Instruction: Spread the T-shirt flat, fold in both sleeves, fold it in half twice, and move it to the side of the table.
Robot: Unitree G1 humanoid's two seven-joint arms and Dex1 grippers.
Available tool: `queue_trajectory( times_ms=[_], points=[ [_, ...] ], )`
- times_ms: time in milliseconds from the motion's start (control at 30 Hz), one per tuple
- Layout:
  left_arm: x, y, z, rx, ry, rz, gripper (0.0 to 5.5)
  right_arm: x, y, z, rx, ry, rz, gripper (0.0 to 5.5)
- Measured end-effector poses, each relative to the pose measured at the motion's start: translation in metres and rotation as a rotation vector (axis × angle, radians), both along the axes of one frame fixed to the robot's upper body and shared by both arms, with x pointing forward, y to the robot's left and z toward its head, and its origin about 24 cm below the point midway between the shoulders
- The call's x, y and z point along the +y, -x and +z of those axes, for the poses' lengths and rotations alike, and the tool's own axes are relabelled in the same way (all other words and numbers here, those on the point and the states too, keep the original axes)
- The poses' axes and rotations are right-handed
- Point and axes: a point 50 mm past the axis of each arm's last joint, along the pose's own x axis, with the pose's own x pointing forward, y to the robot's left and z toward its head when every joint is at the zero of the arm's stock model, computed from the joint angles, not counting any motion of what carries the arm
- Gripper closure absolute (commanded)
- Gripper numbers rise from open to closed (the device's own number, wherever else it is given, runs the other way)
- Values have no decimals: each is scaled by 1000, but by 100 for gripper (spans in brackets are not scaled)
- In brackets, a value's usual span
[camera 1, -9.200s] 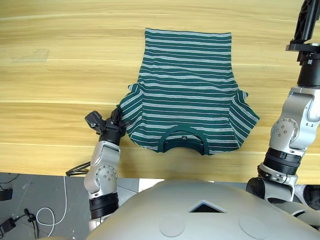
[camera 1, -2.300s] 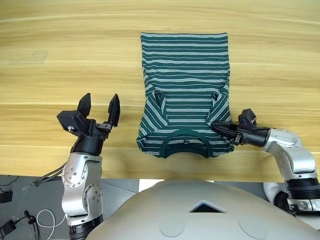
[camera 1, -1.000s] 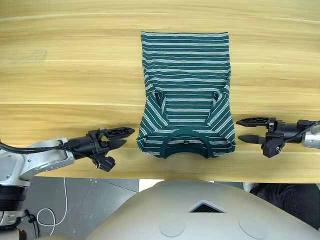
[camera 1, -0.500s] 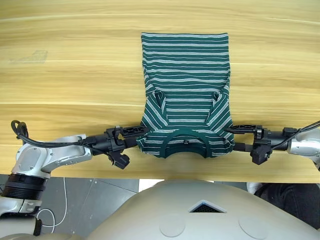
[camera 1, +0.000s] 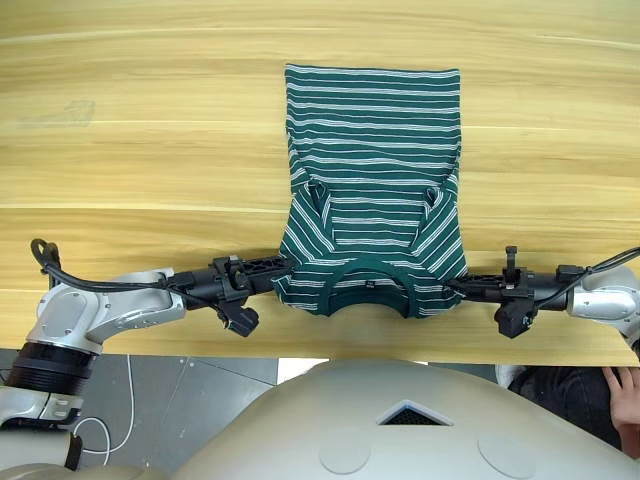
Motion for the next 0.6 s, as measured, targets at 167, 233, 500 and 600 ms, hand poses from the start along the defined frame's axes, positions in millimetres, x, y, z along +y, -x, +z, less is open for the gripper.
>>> queue_trajectory(
  times_ms=[167,233,500,600],
  points=[
    [2,1,-5,13,-5,10,417,0,0,0,0,-1,-1,550],
    [3,2,-7,17,-6,13,458,0,0,0,-1,-2,-2,550],
    [6,-1,-8,6,-39,1,547,0,-1,0,-5,-9,-9,550],
    [7,-2,-8,2,-38,8,547,0,-1,-1,-2,-4,-18,550]
  ],
)
